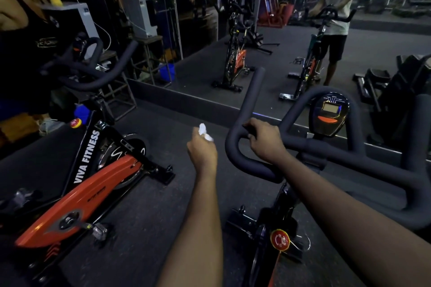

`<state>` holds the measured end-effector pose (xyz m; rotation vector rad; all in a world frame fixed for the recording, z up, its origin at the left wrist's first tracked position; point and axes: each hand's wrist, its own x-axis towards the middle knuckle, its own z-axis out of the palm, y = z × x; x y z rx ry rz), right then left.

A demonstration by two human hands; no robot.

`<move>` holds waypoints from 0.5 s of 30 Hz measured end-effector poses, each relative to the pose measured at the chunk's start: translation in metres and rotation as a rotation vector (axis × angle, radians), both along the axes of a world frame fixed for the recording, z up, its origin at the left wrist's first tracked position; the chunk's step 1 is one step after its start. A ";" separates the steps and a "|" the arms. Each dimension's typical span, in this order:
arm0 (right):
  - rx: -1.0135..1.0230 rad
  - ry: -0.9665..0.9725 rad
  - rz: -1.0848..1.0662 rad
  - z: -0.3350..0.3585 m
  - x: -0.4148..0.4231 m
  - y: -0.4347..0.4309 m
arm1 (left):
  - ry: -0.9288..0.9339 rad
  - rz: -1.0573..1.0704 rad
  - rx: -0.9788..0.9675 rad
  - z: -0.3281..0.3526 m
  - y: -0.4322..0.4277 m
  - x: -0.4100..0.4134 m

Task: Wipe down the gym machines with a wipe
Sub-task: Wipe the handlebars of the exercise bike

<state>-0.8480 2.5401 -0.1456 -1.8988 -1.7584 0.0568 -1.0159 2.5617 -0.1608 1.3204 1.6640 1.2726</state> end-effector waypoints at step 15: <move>0.017 -0.109 -0.017 -0.003 -0.003 -0.003 | -0.123 -0.245 -0.153 -0.011 0.007 0.032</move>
